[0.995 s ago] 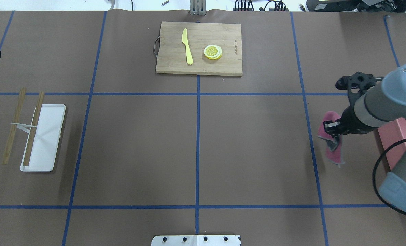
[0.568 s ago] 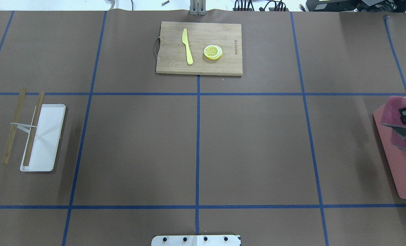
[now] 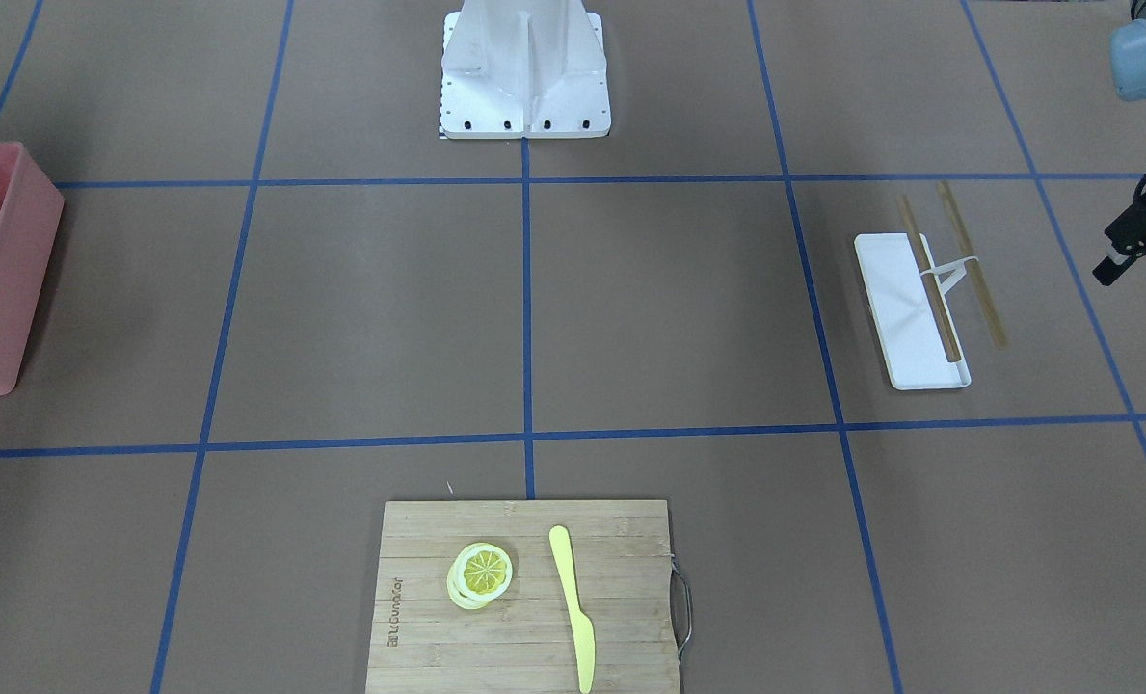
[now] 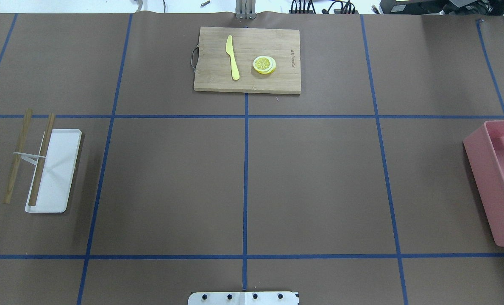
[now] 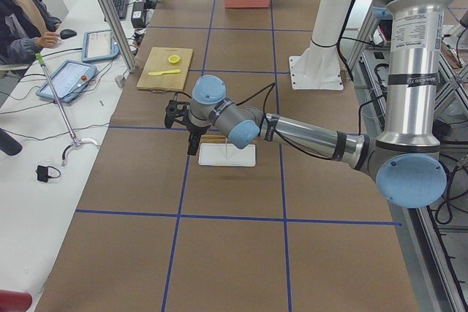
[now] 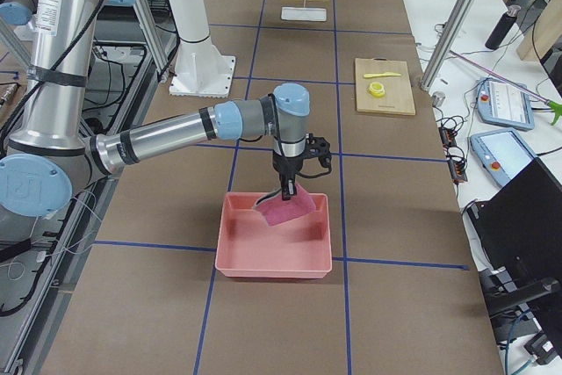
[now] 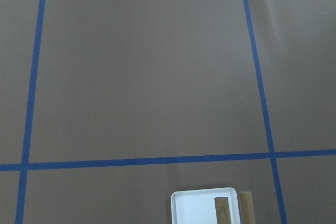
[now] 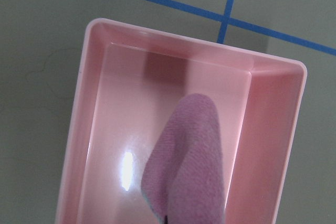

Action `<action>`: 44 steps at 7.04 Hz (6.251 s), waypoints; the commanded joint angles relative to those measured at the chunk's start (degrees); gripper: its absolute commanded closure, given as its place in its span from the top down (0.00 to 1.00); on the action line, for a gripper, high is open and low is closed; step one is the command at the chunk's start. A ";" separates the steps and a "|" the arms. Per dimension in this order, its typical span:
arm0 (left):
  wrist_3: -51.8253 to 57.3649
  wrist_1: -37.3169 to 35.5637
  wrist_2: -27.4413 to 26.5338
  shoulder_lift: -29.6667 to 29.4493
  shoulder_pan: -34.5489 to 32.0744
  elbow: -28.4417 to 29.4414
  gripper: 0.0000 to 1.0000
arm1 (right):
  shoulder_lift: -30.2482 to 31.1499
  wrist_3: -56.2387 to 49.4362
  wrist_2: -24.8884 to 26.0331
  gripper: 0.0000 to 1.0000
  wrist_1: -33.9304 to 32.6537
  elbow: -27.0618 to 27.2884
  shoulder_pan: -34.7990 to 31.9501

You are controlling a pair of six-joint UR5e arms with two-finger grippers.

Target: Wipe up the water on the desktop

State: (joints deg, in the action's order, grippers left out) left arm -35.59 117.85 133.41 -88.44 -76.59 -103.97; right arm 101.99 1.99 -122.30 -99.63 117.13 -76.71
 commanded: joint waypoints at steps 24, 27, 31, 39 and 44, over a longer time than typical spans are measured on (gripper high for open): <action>35.85 -27.06 -2.10 3.10 -12.80 0.71 0.98 | -1.88 -2.08 -6.55 1.00 7.78 -11.58 -7.84; 35.85 -26.97 2.29 3.54 -12.89 0.44 0.98 | -2.24 -1.99 -6.64 1.00 7.69 -11.84 -7.92; 35.85 -26.80 2.29 2.31 -12.80 0.44 0.98 | -2.68 -1.64 -6.46 1.00 7.78 -11.84 -7.92; 35.85 -25.13 6.25 2.40 -12.62 3.14 0.98 | -3.73 -1.20 -6.90 1.00 7.78 -11.14 -7.84; 35.85 -24.51 6.86 2.22 -12.80 2.37 0.98 | -4.96 -1.29 -6.73 1.00 7.78 -14.64 -7.84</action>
State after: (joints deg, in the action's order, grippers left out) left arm 0.27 93.42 140.21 -86.83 -89.22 -100.91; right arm 97.17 0.66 -129.12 -91.85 103.61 -84.55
